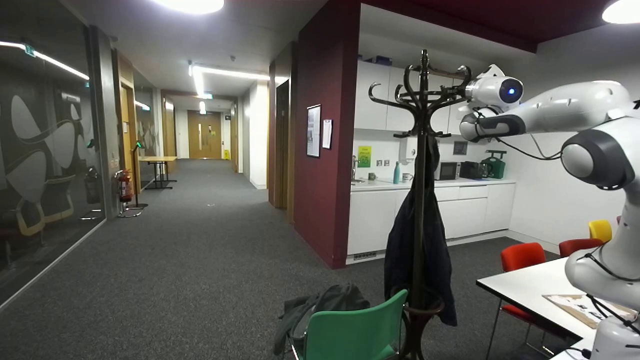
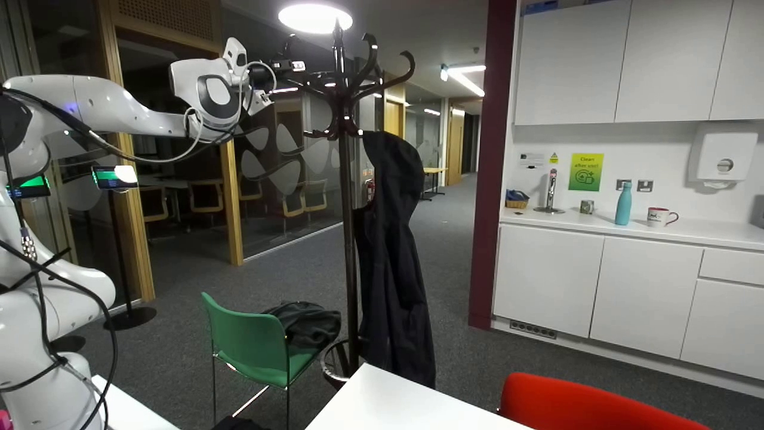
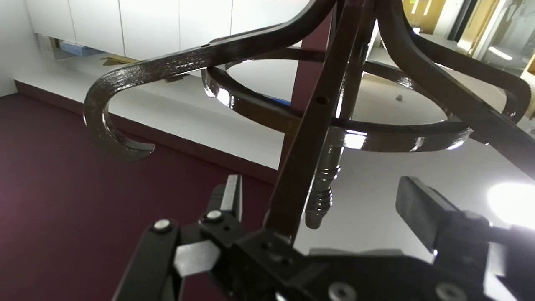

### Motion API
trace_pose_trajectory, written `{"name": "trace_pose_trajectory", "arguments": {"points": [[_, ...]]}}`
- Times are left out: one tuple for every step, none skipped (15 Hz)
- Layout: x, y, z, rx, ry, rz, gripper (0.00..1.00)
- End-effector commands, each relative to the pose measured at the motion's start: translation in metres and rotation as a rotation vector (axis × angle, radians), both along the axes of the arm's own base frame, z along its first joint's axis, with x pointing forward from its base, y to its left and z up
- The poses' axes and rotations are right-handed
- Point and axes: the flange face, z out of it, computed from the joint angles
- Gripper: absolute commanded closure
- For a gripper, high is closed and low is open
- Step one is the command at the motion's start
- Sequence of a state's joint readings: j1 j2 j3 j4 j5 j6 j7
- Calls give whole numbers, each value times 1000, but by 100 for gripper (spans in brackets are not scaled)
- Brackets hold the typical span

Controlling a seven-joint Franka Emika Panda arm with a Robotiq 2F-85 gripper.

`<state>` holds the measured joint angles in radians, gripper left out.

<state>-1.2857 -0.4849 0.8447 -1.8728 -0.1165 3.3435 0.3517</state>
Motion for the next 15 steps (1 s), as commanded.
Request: {"name": "trace_pose_trajectory", "arguments": {"points": [[4,0,10,6,-41,27,0],[4,3,10,11,-42,34,0],[5,6,9,17,-43,41,0],[6,9,9,21,-44,47,0],[6,12,8,25,-43,54,0],[8,16,7,27,-42,60,0],[8,18,6,30,-42,65,0],[9,22,6,32,-41,71,0],[9,25,5,33,-42,78,0],[10,29,5,34,-42,85,0],[10,32,4,34,-42,92,0],[11,35,4,33,-40,96,0],[12,38,3,30,-39,100,0],[13,40,2,30,-37,104,0],[14,43,2,27,-36,109,0]]}}
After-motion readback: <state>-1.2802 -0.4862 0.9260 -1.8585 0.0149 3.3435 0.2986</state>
